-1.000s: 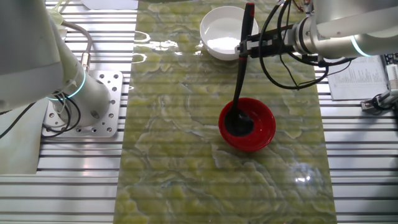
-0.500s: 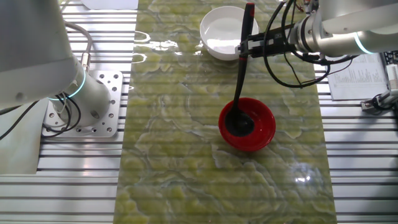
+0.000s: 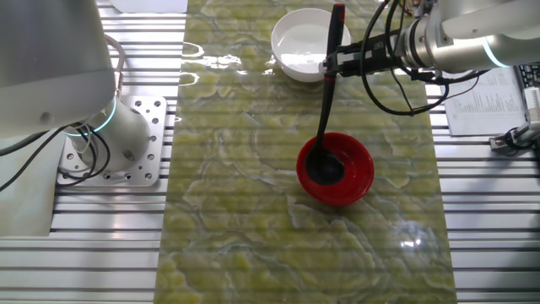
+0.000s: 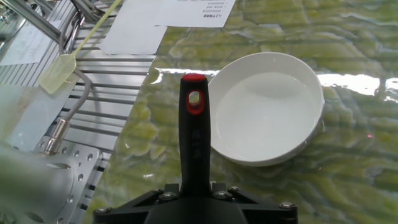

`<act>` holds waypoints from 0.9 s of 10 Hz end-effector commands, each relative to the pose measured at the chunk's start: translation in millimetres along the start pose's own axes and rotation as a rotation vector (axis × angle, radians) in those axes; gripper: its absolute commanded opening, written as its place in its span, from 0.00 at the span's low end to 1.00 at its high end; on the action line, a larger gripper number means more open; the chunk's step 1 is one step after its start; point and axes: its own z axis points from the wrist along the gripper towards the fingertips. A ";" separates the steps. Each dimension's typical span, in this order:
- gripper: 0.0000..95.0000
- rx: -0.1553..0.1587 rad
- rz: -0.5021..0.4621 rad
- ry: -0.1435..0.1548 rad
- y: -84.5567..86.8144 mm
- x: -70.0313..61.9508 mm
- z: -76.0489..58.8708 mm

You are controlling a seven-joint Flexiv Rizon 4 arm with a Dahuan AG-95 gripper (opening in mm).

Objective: Scoop water with a large spoon from one bowl to another

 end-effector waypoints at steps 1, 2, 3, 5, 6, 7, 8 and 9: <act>0.00 -0.001 0.003 0.003 0.6 -0.1 0.4; 0.00 -0.006 0.005 0.005 0.5 -0.1 0.4; 0.00 -0.012 0.005 0.006 0.6 0.0 0.5; 0.00 -0.018 0.005 0.006 0.6 0.0 0.5; 0.00 -0.019 0.005 0.006 0.6 0.0 0.5; 0.00 -0.020 0.006 0.006 0.6 0.0 0.5; 0.00 -0.022 0.006 0.006 0.6 0.0 0.5; 0.00 -0.023 0.006 0.007 0.6 0.0 0.5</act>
